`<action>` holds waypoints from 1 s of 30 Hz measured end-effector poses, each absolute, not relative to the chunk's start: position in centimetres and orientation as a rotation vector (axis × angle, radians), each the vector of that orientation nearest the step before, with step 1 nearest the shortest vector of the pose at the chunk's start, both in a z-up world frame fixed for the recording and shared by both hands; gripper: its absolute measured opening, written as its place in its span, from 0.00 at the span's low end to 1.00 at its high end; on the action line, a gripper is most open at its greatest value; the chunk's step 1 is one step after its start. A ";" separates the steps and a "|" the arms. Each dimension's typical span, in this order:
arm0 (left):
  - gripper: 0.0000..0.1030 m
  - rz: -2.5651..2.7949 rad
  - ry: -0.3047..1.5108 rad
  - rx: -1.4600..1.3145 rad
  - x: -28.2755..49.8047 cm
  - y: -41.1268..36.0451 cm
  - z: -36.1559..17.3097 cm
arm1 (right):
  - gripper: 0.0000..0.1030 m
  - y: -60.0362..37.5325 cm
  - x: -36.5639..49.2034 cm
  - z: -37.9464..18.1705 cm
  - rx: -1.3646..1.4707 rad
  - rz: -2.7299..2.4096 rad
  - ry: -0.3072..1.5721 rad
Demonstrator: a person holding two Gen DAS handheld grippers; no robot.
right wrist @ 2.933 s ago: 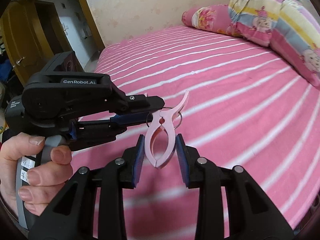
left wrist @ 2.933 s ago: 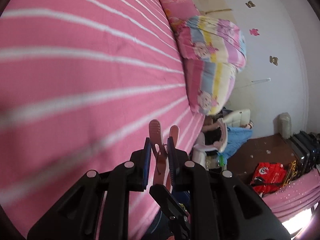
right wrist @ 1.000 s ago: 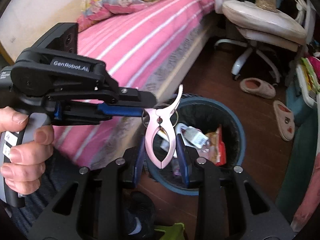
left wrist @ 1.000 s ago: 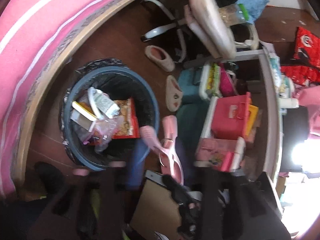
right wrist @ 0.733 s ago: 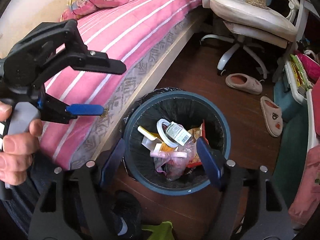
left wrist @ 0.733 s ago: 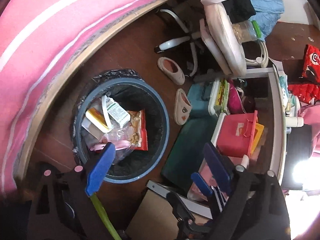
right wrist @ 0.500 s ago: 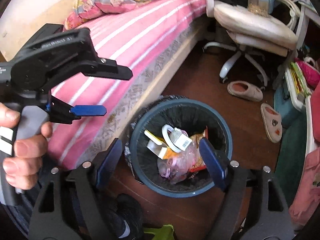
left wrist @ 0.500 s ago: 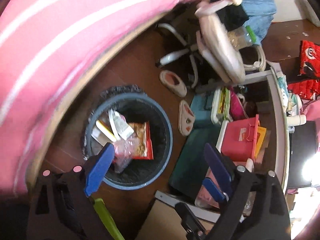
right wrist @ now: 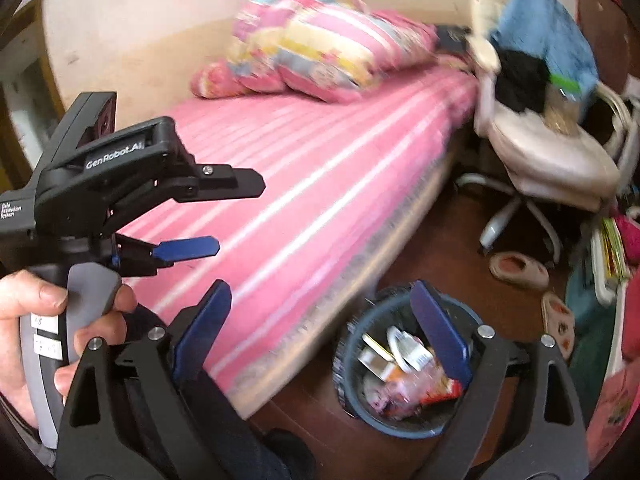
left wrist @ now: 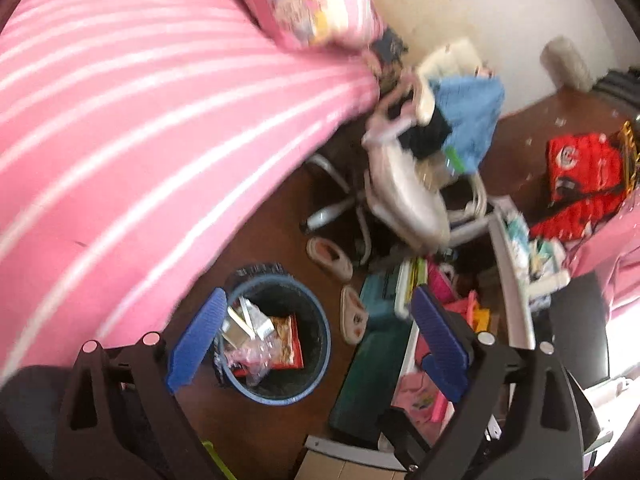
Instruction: Collect trash
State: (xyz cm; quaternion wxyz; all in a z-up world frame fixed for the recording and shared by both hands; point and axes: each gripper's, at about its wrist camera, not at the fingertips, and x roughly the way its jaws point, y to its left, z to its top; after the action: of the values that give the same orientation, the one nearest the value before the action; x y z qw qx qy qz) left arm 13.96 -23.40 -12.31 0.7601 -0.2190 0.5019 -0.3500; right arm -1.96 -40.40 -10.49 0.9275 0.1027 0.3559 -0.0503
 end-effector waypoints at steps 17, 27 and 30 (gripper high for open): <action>0.90 -0.480 0.779 -0.486 11.8 -3.3 -5.3 | 0.90 -24.5 2.9 -6.0 0.040 0.168 0.646; 0.95 -0.312 0.748 -0.460 11.2 3.8 -8.1 | 0.92 -18.0 6.3 -7.2 0.000 0.256 0.625; 0.95 -0.265 0.741 -0.422 11.1 4.8 -9.1 | 0.93 -16.9 7.4 -7.7 0.016 0.280 0.643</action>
State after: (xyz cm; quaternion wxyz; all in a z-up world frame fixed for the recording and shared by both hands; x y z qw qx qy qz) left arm 11.08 4.82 -9.14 0.9020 -0.2039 0.3583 -0.1282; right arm 7.42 -16.95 -7.70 0.9390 0.0079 0.3151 0.1372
